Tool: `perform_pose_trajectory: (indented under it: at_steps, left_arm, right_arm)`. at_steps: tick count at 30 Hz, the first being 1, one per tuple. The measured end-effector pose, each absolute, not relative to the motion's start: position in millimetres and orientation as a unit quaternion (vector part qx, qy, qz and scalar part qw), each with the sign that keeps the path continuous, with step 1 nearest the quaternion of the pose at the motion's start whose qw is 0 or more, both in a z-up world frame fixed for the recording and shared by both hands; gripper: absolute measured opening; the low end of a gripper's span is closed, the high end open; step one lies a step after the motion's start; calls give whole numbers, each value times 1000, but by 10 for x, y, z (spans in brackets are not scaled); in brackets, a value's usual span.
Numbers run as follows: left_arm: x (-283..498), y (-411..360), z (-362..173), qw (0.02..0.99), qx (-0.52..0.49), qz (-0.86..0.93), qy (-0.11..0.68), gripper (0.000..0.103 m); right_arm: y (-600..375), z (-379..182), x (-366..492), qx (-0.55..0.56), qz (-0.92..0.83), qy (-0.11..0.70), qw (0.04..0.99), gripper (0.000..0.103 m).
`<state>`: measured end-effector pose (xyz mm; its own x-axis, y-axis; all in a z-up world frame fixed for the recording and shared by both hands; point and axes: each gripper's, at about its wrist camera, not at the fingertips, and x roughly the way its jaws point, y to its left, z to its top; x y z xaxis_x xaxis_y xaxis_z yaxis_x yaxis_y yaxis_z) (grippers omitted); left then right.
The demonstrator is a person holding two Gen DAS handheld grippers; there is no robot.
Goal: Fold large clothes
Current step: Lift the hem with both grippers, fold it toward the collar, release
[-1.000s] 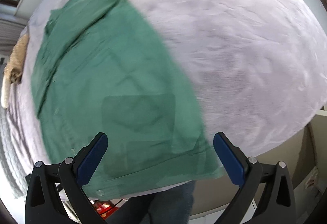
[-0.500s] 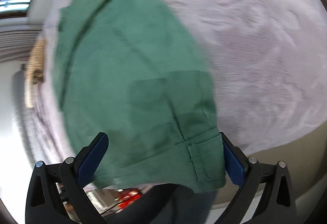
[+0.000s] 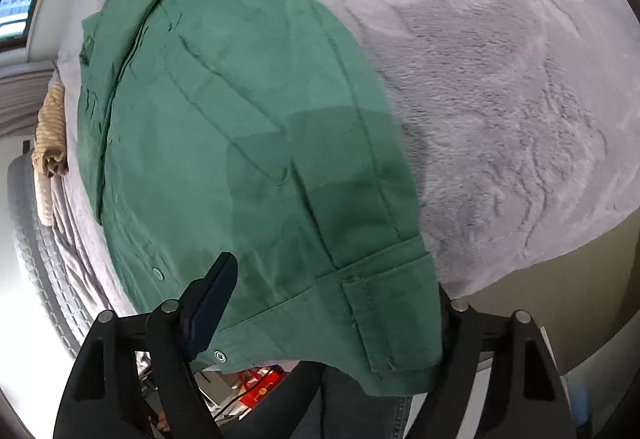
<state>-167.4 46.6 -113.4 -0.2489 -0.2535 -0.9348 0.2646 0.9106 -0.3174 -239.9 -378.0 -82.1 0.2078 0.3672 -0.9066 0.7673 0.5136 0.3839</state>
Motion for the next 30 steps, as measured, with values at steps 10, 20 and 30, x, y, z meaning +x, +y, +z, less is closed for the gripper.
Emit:
perform_pose_trajectory:
  at_steps: [10, 20, 30]
  left_arm:
    - [-1407, 625, -644, 594, -119, -263, 751, 21]
    - [-215, 542, 129, 690, -212, -256, 643, 20]
    - [1445, 160, 75, 779, -217, -168, 565, 20]
  right_arm:
    - [-3822, -441, -2284, 533, -66, 543, 645, 8]
    - [-4177, 264, -1055, 561, 28, 444, 698, 7]
    - [-4836, 433, 664, 502, 38, 449, 739, 8]
